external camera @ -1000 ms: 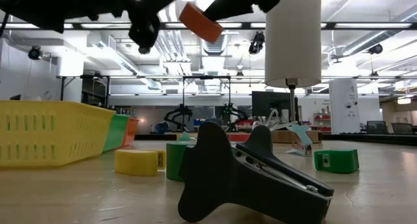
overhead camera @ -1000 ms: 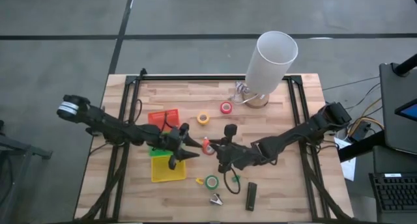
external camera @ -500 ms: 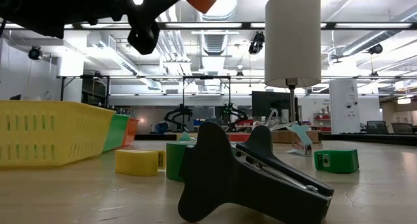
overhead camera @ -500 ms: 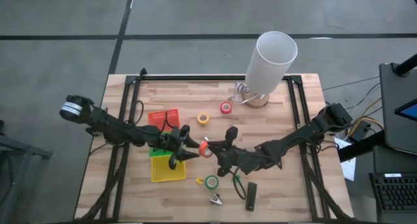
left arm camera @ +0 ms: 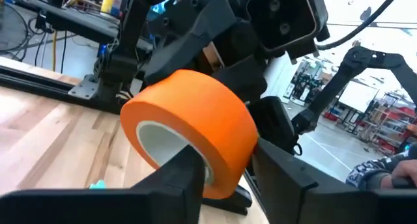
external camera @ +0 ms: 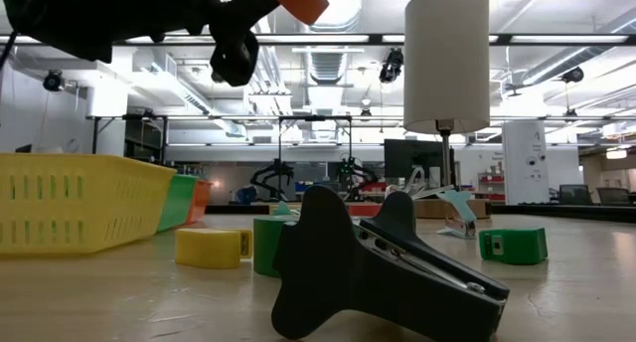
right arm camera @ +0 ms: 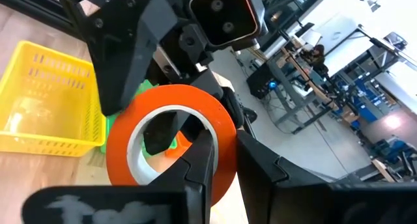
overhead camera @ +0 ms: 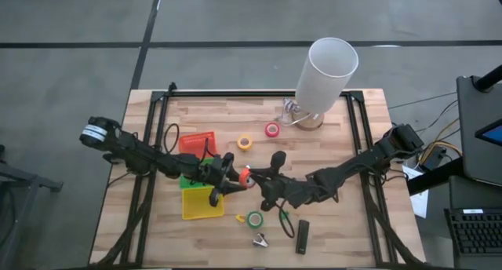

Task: Pick and place Stapler, Stapler remover, tape
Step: Put the orange tape into the orange basket

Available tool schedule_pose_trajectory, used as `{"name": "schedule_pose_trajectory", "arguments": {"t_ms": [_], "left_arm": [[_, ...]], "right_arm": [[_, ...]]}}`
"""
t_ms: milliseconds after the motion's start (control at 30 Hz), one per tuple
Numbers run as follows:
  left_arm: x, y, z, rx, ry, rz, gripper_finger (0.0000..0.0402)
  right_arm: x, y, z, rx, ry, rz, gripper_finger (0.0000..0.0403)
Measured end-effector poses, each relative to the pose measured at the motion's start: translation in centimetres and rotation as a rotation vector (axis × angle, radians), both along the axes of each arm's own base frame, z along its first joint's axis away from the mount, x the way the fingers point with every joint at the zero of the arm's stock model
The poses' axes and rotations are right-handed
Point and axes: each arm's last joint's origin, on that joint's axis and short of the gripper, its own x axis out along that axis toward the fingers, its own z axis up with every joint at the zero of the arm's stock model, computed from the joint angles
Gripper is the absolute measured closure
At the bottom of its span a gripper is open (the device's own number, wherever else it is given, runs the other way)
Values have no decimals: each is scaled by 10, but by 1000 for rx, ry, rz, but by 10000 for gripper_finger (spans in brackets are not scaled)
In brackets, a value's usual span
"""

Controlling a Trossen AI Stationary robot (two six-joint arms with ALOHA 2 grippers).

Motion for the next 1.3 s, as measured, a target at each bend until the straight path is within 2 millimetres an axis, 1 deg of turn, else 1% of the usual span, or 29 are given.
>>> {"name": "schedule_pose_trajectory", "arguments": {"t_ms": [100,200,300,367,567,733,900,1067,1167,1300], "left_arm": [[-1,0,1,4,-4,-1,318],[-2,0,1,13,-8,0,340],[-2,1,1,13,-5,0,342],[-3,1,0,14,-4,1,339],[-4,1,0,22,-2,3,342],[-10,4,2,23,13,38,346],[-20,12,2,50,143,204,345],[-37,26,2,93,320,495,344],[-51,37,3,119,432,650,344],[-68,53,1,37,588,779,344]], "right_arm": [[0,0,0,2,0,3,353],[0,0,-1,12,3,8,353],[0,-1,-3,20,19,0,348],[-2,-1,-7,6,45,-16,338],[-6,6,-6,15,48,-4,287],[-17,10,-4,37,73,-16,248],[-25,14,-10,94,122,-26,233],[-31,15,-19,155,147,-55,234],[-33,15,-24,182,146,-64,238],[-36,13,-31,199,156,-74,243]]}}
